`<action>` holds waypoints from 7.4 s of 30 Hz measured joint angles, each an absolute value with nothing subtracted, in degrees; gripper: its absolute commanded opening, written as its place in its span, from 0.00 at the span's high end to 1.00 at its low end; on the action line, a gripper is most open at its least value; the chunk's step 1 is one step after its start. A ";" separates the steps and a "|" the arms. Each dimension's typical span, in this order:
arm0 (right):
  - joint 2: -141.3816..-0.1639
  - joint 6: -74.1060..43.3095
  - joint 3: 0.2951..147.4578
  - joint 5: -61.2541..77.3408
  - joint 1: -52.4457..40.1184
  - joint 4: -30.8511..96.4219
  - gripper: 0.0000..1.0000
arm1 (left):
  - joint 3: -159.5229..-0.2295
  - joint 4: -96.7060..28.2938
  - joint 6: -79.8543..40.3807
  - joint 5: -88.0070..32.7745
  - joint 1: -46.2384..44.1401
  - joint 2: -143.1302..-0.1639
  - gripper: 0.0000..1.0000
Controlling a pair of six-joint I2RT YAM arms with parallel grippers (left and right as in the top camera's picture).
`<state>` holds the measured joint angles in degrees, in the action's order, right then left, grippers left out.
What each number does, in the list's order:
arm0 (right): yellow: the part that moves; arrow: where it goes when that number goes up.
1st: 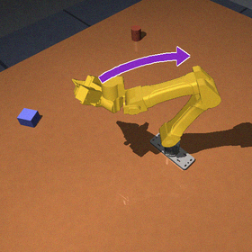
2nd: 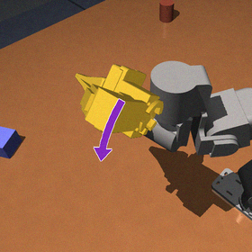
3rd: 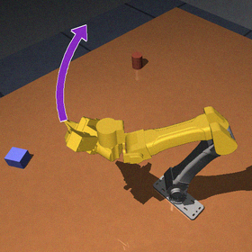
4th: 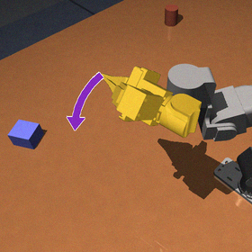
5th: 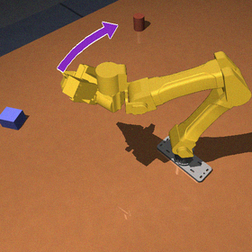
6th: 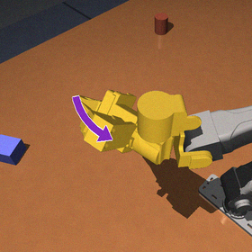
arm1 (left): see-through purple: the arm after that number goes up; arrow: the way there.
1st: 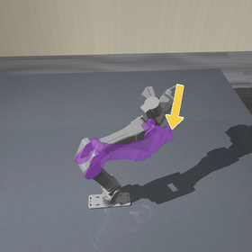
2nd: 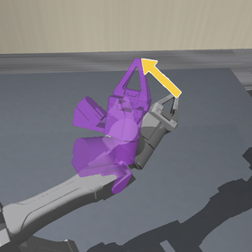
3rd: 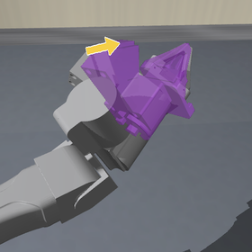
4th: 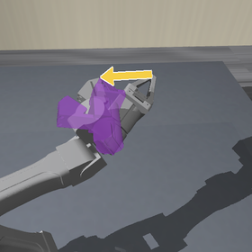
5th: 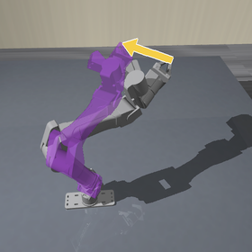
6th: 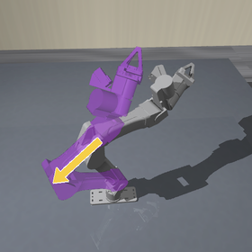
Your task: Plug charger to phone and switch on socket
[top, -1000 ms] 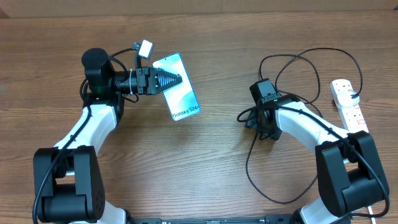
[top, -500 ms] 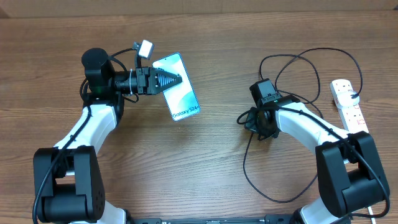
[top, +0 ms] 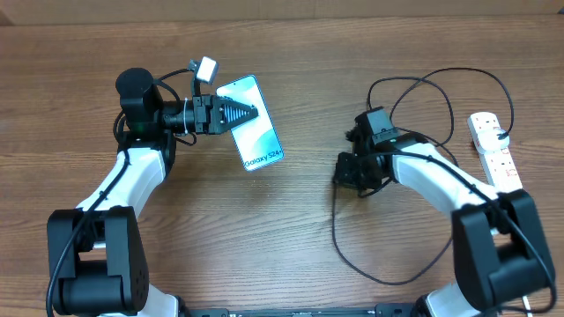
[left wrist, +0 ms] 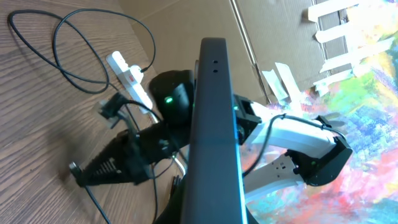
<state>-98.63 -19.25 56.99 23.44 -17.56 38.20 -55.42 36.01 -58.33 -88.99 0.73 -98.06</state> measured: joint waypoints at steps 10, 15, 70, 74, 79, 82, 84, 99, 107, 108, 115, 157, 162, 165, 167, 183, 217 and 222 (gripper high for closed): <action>-88.44 -3.73 57.93 55.35 -12.67 43.79 0.96 | -55.42 40.03 -58.33 -88.99 0.73 -98.06 0.96; -88.44 4.73 57.93 65.25 -14.41 47.07 0.96 | -55.42 43.99 -58.33 -89.01 0.56 -98.06 0.96; -88.44 11.18 57.93 69.67 -19.99 37.17 0.96 | -55.40 40.69 -59.88 -84.38 -6.68 -98.06 0.96; -88.44 11.18 57.93 69.69 -19.97 36.62 0.96 | -55.40 40.69 -59.86 -84.33 -6.68 -98.06 0.96; -88.44 10.55 57.93 69.69 -19.97 35.62 0.96 | -55.40 40.69 -59.86 -84.05 -6.66 -98.06 0.96; -88.44 10.48 57.93 69.67 -19.99 35.38 0.96 | -55.40 40.66 -59.86 -83.94 -6.66 -98.06 0.96; -88.44 10.50 57.93 69.71 -19.97 35.38 0.96 | -55.40 40.66 -59.83 -83.94 -6.68 -98.06 0.96; -88.44 6.63 57.69 69.65 -19.90 30.65 0.96 | -55.40 40.56 -59.83 -83.44 -6.17 -98.06 0.96; -88.44 4.73 57.60 69.67 -19.86 28.25 0.96 | -55.40 40.64 -59.61 -83.57 -5.96 -98.06 0.95; -88.44 4.60 57.58 69.67 -19.86 28.05 0.96 | -55.40 40.69 -59.55 -83.61 -5.98 -98.06 0.96; -88.47 4.45 57.52 69.65 -19.86 27.90 0.96 | -55.40 40.73 -58.50 -83.90 -6.02 -98.06 0.96; -88.44 -0.43 57.52 62.54 -21.96 25.80 0.96 | -55.44 40.80 -55.33 -83.53 -6.42 -98.48 0.96; -88.44 -0.51 57.52 61.98 -21.54 26.50 0.96 | -54.85 41.19 -54.00 -83.02 -6.68 -98.48 0.96; -88.44 -0.64 57.49 61.19 -21.45 26.87 0.96 | -53.67 41.30 -53.98 -81.87 -6.68 -98.50 0.96; -88.44 -0.75 57.32 60.84 -21.43 27.14 0.96 | -53.01 41.36 -54.00 -81.36 -6.68 -98.50 0.96; -88.44 0.62 57.19 60.58 -20.99 31.42 0.96 | -52.05 40.93 -53.56 -80.90 -7.88 -98.50 0.96; -88.44 1.06 58.26 56.66 -20.71 39.68 0.91 | -52.12 30.30 -44.36 -78.72 -10.17 -98.48 0.96; -88.47 0.99 59.40 55.51 -20.69 40.95 0.87 | -52.16 30.41 -44.34 -79.59 -10.33 -98.48 0.96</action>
